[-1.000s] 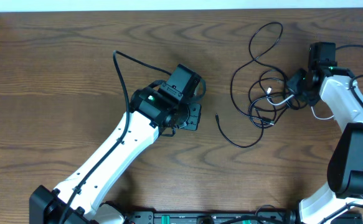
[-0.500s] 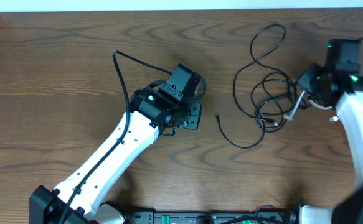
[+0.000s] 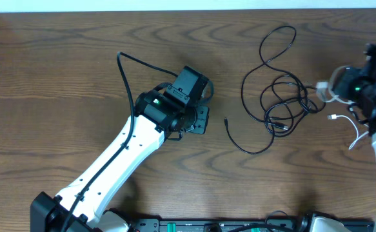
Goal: Untangle cables
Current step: 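Release the white cable and bring the right gripper back, then move both grippers into the black cable pile and grasp cables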
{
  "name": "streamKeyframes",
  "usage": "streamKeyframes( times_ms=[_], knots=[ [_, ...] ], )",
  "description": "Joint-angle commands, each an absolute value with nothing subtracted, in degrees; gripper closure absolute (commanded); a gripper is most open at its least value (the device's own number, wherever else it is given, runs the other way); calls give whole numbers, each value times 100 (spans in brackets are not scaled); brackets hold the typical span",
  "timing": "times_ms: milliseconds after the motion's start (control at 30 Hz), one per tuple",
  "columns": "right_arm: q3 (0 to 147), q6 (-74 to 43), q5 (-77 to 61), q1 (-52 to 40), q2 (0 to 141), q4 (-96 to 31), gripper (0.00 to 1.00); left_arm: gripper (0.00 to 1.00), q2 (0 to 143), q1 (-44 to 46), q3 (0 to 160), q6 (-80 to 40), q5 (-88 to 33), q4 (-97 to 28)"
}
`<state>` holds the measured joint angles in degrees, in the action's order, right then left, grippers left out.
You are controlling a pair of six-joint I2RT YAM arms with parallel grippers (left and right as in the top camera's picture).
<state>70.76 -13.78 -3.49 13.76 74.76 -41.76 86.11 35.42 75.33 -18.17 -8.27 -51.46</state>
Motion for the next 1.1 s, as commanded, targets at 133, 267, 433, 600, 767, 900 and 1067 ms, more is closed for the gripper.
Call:
streamKeyframes(
  times_ms=[133,267,433,600,767,900,1067],
  knots=[
    [7098,-1542,-187,2740,7609,-3522,99,67,8648,3544,7474,-1806,-790,-5159],
    [7098,-2104,-244,3441,7741,-3472,79,67,8648,3544,7474,-1806,-790,-5157],
    [7098,-2043,-585,3640,7942,-3728,3,66,8648,3544,7474,-1806,-790,-5087],
    [7096,-1623,-1452,3400,8248,-3955,9,53,8650,3544,7474,-1804,-790,-4982],
    [7096,-1243,-2274,2880,8698,-4163,17,44,8683,3544,7437,-1809,-790,-4869],
    [7096,-1214,-2285,2246,9218,-4132,9,41,8825,3544,7422,-1809,-790,-4853],
    [7096,-1214,-2244,1518,9988,-4016,10,41,9072,3544,7422,-1811,-794,-4910]
  ],
)
